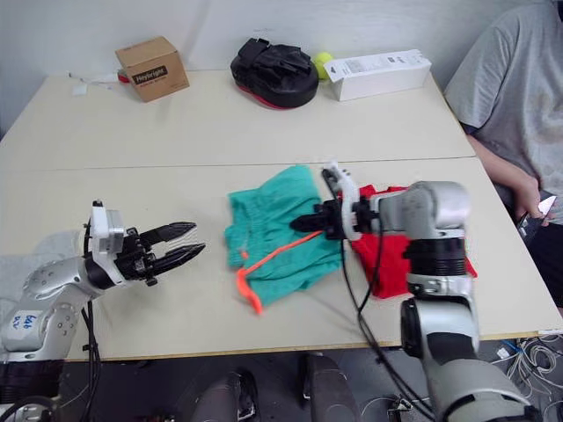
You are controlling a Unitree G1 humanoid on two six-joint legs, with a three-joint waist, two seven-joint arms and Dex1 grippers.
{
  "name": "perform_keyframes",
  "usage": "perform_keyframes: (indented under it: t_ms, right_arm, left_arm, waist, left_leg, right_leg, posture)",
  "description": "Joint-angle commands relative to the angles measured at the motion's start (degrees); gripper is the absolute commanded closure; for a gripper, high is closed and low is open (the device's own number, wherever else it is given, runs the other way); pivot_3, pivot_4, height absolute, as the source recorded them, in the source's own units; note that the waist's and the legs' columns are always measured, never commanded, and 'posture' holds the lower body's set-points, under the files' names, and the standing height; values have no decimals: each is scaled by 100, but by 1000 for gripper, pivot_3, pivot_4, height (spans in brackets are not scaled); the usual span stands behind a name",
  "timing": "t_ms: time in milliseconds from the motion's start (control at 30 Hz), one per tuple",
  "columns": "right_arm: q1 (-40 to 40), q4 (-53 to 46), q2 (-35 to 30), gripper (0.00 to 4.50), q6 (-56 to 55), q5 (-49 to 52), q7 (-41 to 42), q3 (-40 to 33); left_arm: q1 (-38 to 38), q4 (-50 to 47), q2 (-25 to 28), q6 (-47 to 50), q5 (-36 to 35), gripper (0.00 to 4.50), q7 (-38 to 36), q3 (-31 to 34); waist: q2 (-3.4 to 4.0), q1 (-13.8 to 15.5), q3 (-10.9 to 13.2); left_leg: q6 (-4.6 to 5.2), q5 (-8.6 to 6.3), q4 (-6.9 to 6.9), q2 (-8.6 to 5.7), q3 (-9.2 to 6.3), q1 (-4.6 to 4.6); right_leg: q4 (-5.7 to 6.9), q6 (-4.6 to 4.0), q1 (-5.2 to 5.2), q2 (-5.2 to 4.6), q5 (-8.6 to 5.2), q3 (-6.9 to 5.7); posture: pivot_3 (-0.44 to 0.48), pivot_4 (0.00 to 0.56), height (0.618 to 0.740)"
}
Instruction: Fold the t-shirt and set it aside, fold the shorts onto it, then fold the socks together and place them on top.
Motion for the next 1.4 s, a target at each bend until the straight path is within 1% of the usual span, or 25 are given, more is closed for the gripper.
perform_keyframes:
  t_ms: [33, 100, 167, 333, 433, 533, 700, 833, 900, 967, 1033, 1233, 1300, 1333, 1400]
  right_arm:
    - [60, -289, -783, 4500, 37, 648, 2, -224]
    - [118, -218, -1158, 4500, 37, 907, -58, -239]
    - [182, -72, -1518, 4500, 37, 1029, -161, -301]
    - [385, 188, -2331, 4500, 37, 959, -37, -289]
    - [525, 383, -2734, 4500, -8, 953, 225, -185]
    - [686, 724, -3069, 4500, -349, 747, 434, 15]
    - [943, 1409, -3656, 4500, -1044, 463, 1227, 430]
    - [952, 2202, -3832, 4500, -1763, 109, 1769, 580]
    - [880, 2660, -3755, 4500, -2217, -205, 1749, 614]
    - [786, 3011, -3617, 4500, -2645, -483, 1679, 623]
    - [762, 3151, -3544, 4500, -2942, -683, 1811, 740]
    - [693, 3565, -3352, 4500, -3410, -1089, 1615, 628]
    - [763, 3424, -3400, 4018, -3334, -1040, 1896, 646]
    - [807, 3347, -3410, 3823, -3401, -1047, 1908, 604]
    - [954, 3127, -3553, 3120, -3622, -1131, 1901, 535]
  left_arm:
    - [-205, -171, 63, 146, -197, 653, -221, -105]
    - [-225, -170, 67, 132, -178, 31, -326, -156]
    - [-241, -153, 36, 56, -151, 31, -408, -188]
    - [-194, -198, 16, -73, -70, 31, -560, -305]
    - [-159, -190, 24, -165, -21, 31, -595, -311]
    - [-149, -159, 55, -226, 9, 31, -637, -315]
    - [-132, -173, 116, -221, 24, 31, -666, -306]
    - [-108, -254, 145, -182, 3, 31, -653, -299]
    - [-96, -307, 167, -193, -21, 31, -693, -289]
    - [-72, -337, 136, -518, -4, 31, -904, -262]
    - [-36, -354, 199, -548, -2, 31, -988, -255]
    - [14, -423, 339, -418, -62, 31, -957, -204]
    - [41, -456, 354, -400, -75, 0, -939, -207]
    - [51, -471, 358, -385, -83, 0, -929, -202]
    - [88, -497, 376, -361, -79, 0, -917, -186]
  waist:
    - [2, 19, 4]
    - [2, 15, 4]
    - [2, -2, 4]
    - [6, 18, 8]
    - [10, 34, 11]
    - [12, 32, 13]
    - [17, 65, 18]
    - [28, 90, 25]
    - [28, 115, 25]
    - [32, 139, 28]
    - [36, 146, 30]
    - [46, 156, 36]
    - [49, 159, 38]
    - [49, 161, 38]
    - [49, 163, 38]
  left_leg:
    - [1, 0, 3, -1, 0, -2]
    - [5, 0, 7, -3, -1, -8]
    - [5, 0, 7, -3, 3, -6]
    - [-4, 5, 7, -2, 2, -6]
    - [-4, 5, 8, -3, 2, -7]
    - [-4, 6, 8, -3, 2, -6]
    - [-4, 6, 11, -5, 4, -6]
    - [-7, 7, 16, -5, 8, -6]
    - [-9, 8, 18, -5, 9, -5]
    - [-11, 9, 21, -5, 12, -4]
    - [-12, 10, 24, -5, 15, -4]
    - [-16, 12, 35, -4, 15, -2]
    - [-15, 12, 38, -6, 16, -3]
    - [-14, 11, 39, -6, 16, -3]
    - [-13, 11, 41, -5, 16, -3]
  right_leg:
    - [0, 2, 0, 0, 0, 0]
    - [-4, 8, 0, 0, 3, 1]
    - [-5, 9, 0, 1, 4, 6]
    - [-8, 11, 0, 5, 3, 6]
    - [-9, 15, 0, 5, 2, 8]
    - [-10, 17, 0, 6, 2, 9]
    - [-11, 21, 1, 6, 2, 12]
    - [-10, 24, 1, 8, 3, 14]
    - [-10, 25, 1, 10, 3, 15]
    - [-10, 26, 1, 11, 4, 18]
    - [-8, 27, 1, 12, 4, 21]
    - [-3, 31, 1, 12, 7, 27]
    - [-3, 35, 3, 11, 9, 31]
    - [-3, 36, 3, 11, 10, 32]
    - [-3, 37, 4, 11, 10, 32]
  posture:
    - [0, 150, 740]
    - [0, 150, 740]
    - [0, 150, 740]
    - [0, 150, 740]
    - [0, 150, 740]
    - [0, 150, 740]
    - [0, 150, 740]
    - [0, 150, 740]
    - [0, 150, 740]
    - [0, 150, 740]
    - [0, 150, 740]
    - [0, 150, 740]
    - [0, 150, 740]
    - [0, 150, 740]
    - [0, 150, 740]
